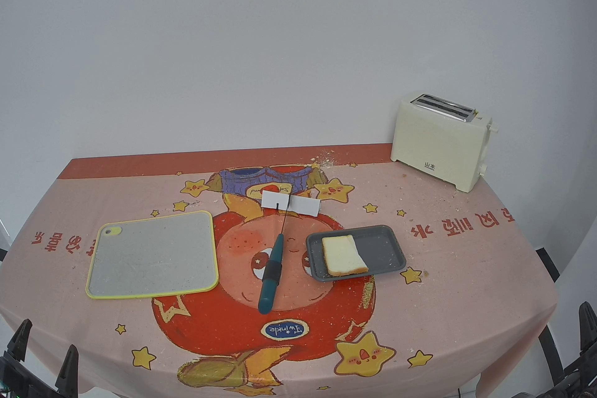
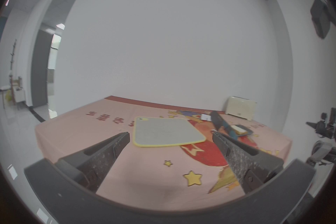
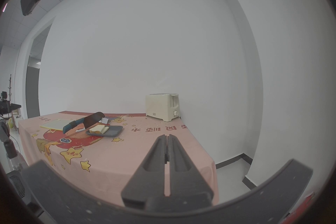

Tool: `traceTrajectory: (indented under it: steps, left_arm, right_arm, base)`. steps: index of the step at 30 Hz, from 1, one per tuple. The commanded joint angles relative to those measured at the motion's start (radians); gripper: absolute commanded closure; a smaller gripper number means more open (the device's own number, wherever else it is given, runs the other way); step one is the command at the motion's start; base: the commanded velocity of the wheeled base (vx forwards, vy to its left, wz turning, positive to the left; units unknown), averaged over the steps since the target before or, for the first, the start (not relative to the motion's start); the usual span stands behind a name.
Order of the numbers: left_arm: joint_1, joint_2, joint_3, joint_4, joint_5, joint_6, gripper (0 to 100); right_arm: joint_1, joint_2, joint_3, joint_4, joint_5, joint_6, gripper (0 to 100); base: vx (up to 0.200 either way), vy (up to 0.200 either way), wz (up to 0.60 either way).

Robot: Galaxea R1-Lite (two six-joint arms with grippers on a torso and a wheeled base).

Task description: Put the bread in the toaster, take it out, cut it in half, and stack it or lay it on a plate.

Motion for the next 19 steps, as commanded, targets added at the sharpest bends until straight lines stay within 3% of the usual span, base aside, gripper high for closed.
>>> traceTrajectory:
  steps: [1,4,8,19]
  left_arm:
    - [0.003,0.004,0.018,0.002,-0.019,0.015,0]
    - [0.004,0.004,0.018,-0.001,-0.006,-0.008,0]
    - [0.004,0.004,0.018,-0.002,-0.006,-0.008,0]
    - [0.004,0.004,0.018,-0.004,-0.006,-0.006,0]
  right_arm:
    - [-0.001,-0.013,0.014,0.002,0.0,-0.004,100]
    - [-0.001,-0.012,0.014,0.002,0.002,-0.006,100]
    - [0.0,-0.013,0.014,0.003,0.02,-0.017,100]
    - [-0.001,-0.012,0.014,0.002,0.02,-0.017,100]
  base:
    - [0.0,0.0,0.0]
    - [0.0,0.0,0.0]
    - [0.0,0.0,0.0]
    - [0.0,0.0,0.0]
